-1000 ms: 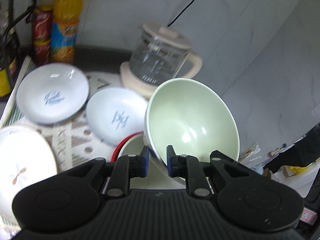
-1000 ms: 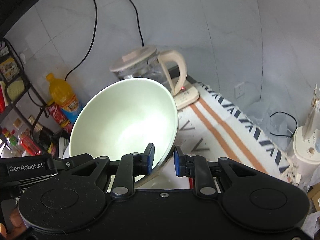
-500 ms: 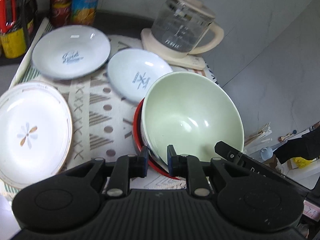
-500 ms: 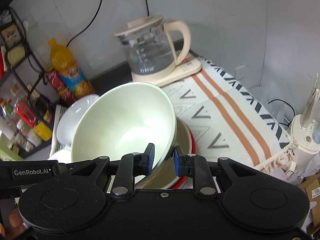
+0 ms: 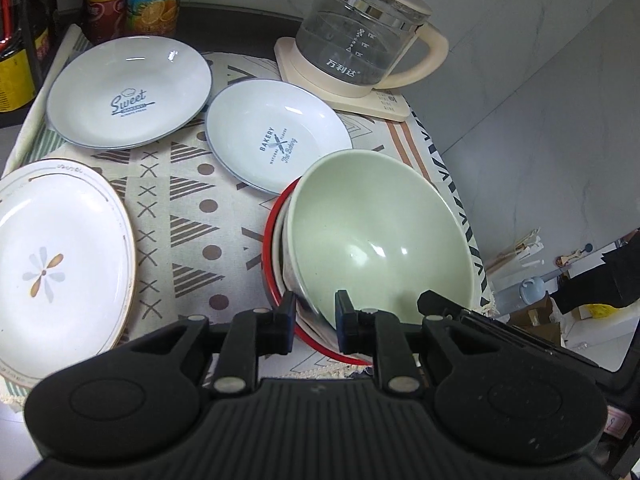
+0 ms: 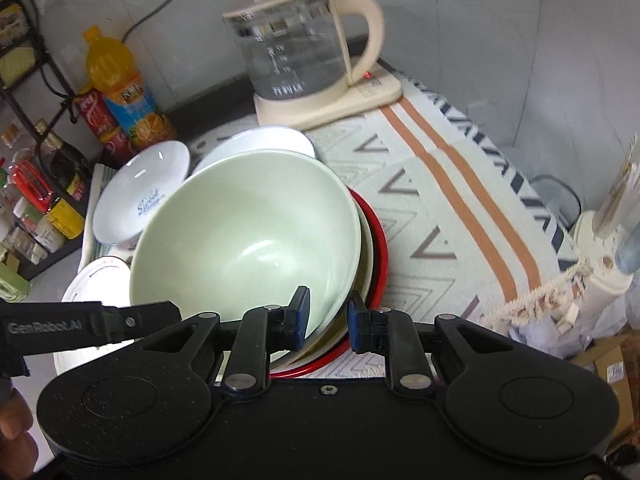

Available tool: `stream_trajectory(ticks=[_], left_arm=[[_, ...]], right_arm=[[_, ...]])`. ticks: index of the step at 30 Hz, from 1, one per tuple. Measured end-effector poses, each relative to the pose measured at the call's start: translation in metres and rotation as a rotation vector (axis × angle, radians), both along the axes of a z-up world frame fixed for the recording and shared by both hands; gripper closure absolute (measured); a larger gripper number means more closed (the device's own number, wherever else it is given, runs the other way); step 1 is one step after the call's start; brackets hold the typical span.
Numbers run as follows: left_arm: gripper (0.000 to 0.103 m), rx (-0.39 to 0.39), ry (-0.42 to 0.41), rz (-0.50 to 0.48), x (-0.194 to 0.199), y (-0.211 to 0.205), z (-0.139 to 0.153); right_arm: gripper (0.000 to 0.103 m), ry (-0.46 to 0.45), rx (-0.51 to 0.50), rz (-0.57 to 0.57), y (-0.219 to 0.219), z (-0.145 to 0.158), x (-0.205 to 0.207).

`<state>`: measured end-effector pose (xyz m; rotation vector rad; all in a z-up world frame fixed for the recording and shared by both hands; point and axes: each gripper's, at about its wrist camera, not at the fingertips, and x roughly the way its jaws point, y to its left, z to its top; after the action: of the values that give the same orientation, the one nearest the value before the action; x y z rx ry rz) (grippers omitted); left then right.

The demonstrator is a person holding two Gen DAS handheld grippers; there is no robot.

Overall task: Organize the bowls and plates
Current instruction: 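Carry the small green bowl onto the stacked bowls and open grippers, then move both grippers to the white 'Sweet' plate and grasp its rim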

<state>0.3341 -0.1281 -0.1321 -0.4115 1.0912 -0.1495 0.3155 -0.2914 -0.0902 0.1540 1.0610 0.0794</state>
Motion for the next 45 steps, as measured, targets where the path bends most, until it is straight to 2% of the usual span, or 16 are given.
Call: stream_trajectory(ticks=[5, 9, 11, 19, 22, 26, 32, 34, 36, 38, 40, 42, 45], left_arm=[[0.083, 0.041, 0.008, -0.009, 0.007, -0.001, -0.002], [0.061, 0.043, -0.004, -0.011, 0.008, 0.001, 0.004], [0.056, 0.05, -0.023, -0.011, 0.008, 0.003, 0.008], [0.051, 0.048, -0.032, 0.027, 0.004, 0.016, 0.016], [0.043, 0.054, -0.047, 0.033, 0.001, 0.02, 0.02], [0.034, 0.075, -0.061, 0.065, -0.007, 0.033, 0.025], [0.032, 0.085, -0.086, 0.113, -0.024, 0.055, 0.032], [0.032, 0.088, -0.087, 0.128, -0.032, 0.063, 0.034], [0.031, 0.088, -0.086, 0.152, -0.038, 0.073, 0.036], [0.027, 0.093, -0.092, 0.173, -0.044, 0.082, 0.039], [0.026, 0.115, -0.096, 0.185, -0.048, 0.088, 0.04], [0.025, 0.127, -0.097, 0.194, -0.05, 0.095, 0.04], [0.025, 0.131, -0.091, 0.223, -0.051, 0.105, 0.038]], right_arm=[[0.078, 0.012, -0.02, -0.024, 0.002, -0.003, 0.005], [0.074, 0.019, -0.017, -0.029, 0.003, -0.002, 0.004], [0.074, 0.019, -0.015, -0.029, 0.004, -0.001, 0.001], [0.074, 0.012, -0.014, -0.025, 0.005, 0.01, -0.003], [0.074, 0.001, -0.031, -0.024, 0.006, 0.013, -0.003], [0.08, -0.035, -0.085, -0.042, 0.003, 0.013, -0.003], [0.08, -0.023, -0.075, -0.068, 0.001, 0.013, -0.004], [0.078, -0.042, -0.046, -0.078, 0.003, 0.021, -0.007], [0.061, -0.063, -0.008, -0.066, 0.009, 0.03, -0.009], [0.052, -0.091, 0.006, -0.038, 0.02, 0.039, -0.012], [0.049, -0.119, 0.011, 0.01, 0.032, 0.046, -0.012], [0.039, -0.134, 0.018, 0.045, 0.044, 0.051, -0.009], [0.033, -0.148, 0.035, 0.09, 0.059, 0.055, -0.002]])
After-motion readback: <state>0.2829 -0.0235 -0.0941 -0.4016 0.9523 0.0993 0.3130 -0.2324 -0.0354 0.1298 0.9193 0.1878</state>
